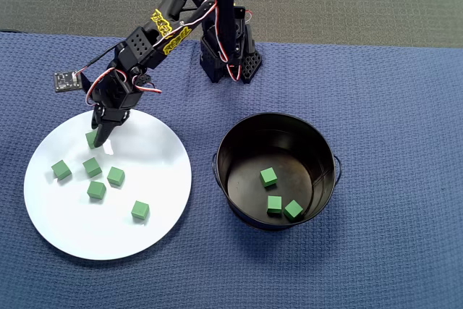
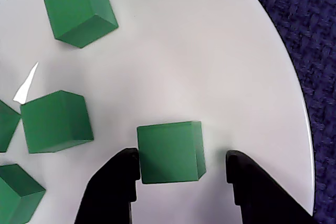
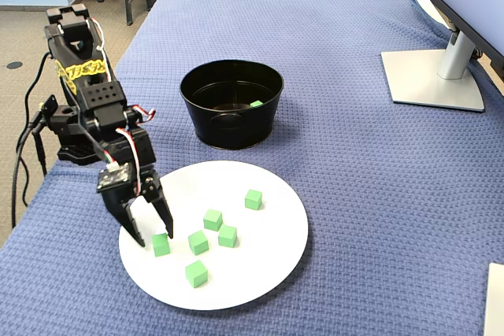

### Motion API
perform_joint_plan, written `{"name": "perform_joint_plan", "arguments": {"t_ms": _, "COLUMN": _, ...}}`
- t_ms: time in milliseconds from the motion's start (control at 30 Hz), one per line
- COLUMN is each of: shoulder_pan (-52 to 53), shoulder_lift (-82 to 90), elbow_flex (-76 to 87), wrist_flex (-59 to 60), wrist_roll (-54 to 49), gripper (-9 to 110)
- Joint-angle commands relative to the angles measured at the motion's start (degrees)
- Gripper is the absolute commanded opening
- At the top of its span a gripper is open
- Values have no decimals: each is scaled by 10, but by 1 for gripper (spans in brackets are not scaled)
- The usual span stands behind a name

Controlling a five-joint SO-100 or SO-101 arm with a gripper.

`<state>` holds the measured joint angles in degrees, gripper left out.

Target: Pick up the green cubes from the white plate and place them in the black recipient

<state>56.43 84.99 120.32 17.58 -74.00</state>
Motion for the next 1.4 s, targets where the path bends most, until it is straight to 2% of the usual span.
{"name": "perform_joint_plan", "arguments": {"t_ms": 0, "shoulder_pan": 6, "shoulder_lift": -4, "elbow_flex": -42, "wrist_flex": -20, "wrist_roll": -15, "gripper": 12}}
{"name": "perform_joint_plan", "arguments": {"t_ms": 200, "shoulder_pan": 5, "shoulder_lift": -16, "elbow_flex": -45, "wrist_flex": -36, "wrist_roll": -18, "gripper": 12}}
{"name": "perform_joint_plan", "arguments": {"t_ms": 367, "shoulder_pan": 5, "shoulder_lift": -16, "elbow_flex": -45, "wrist_flex": -39, "wrist_roll": -7, "gripper": 1}}
{"name": "perform_joint_plan", "arguments": {"t_ms": 600, "shoulder_pan": 3, "shoulder_lift": 4, "elbow_flex": -41, "wrist_flex": -33, "wrist_roll": 22, "gripper": 0}}
{"name": "perform_joint_plan", "arguments": {"t_ms": 867, "shoulder_pan": 1, "shoulder_lift": 209, "elbow_flex": -14, "wrist_flex": 91, "wrist_roll": 147, "gripper": 0}}
{"name": "perform_joint_plan", "arguments": {"t_ms": 1033, "shoulder_pan": -31, "shoulder_lift": 381, "elbow_flex": 30, "wrist_flex": 155, "wrist_roll": 293, "gripper": 0}}
{"name": "perform_joint_plan", "arguments": {"t_ms": 1233, "shoulder_pan": -131, "shoulder_lift": 577, "elbow_flex": 49, "wrist_flex": 305, "wrist_roll": 451, "gripper": 0}}
{"name": "perform_joint_plan", "arguments": {"t_ms": 1367, "shoulder_pan": -236, "shoulder_lift": 674, "elbow_flex": 20, "wrist_flex": 401, "wrist_roll": 546, "gripper": 0}}
